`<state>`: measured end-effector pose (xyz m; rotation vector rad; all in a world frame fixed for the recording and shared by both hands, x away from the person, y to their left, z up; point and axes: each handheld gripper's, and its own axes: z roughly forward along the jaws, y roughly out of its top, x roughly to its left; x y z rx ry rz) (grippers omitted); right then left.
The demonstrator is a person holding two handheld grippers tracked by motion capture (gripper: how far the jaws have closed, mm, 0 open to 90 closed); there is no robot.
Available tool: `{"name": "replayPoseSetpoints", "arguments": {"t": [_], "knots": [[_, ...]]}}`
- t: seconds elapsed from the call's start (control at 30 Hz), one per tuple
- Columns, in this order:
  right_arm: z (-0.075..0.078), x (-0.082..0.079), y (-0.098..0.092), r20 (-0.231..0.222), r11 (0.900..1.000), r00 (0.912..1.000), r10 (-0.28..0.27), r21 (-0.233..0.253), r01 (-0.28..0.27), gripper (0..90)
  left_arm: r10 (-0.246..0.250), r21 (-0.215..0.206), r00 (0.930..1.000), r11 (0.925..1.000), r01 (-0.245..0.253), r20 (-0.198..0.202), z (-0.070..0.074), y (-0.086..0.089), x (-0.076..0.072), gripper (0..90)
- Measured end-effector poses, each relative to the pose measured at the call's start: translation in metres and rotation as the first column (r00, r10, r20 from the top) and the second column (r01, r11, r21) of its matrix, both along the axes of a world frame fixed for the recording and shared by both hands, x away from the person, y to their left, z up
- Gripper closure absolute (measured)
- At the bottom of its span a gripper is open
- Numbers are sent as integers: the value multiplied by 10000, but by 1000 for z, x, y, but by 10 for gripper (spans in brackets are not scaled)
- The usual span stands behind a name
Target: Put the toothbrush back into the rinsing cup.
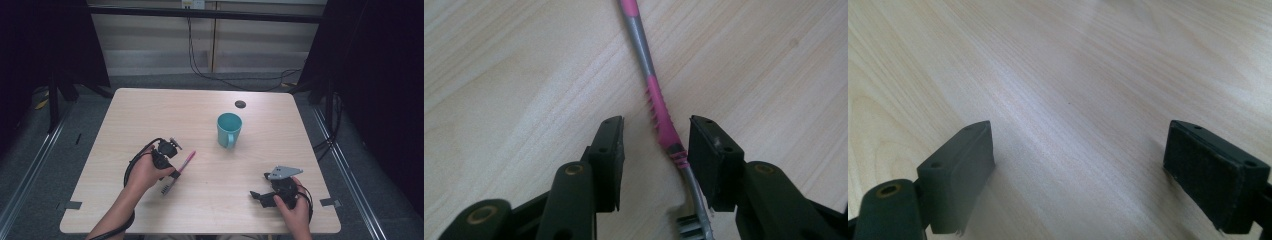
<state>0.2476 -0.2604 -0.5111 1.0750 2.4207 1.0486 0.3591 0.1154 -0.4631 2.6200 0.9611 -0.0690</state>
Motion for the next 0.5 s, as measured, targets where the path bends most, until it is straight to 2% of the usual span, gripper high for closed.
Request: {"name": "replayPoseSetpoints", "arguments": {"t": [0.2, 0.27, 0.33, 0.43, 0.5], "knots": [[0, 0, 0, 3, 10000, 10000, 3, -3, -3, 123, 148, 346, 9999, 9993, -147, 0, -3, -4, 2, 630], [0, 0, 0, 1, 10000, 10000, 2, -2, -2, 123, 151, 458, 9998, 9988, -145, -125, -4, -5, 2, 652], [0, 0, 0, 8, 10000, 10000, 7, -3, -7, 123, 67, 698, 10000, 9975, -64, -43, -4, -7, 2, 667], [0, 0, 0, 9, 10000, 10000, 4, -5, -4, 123, 166, 758, 9999, 9970, -162, -44, -4, -8, 2, 705], [0, 0, 0, -1, 10000, 10000, 0, -1, 0, 123, 138, 959, 9999, 9953, -134, -37, -4, -10, 1, 725]]}}
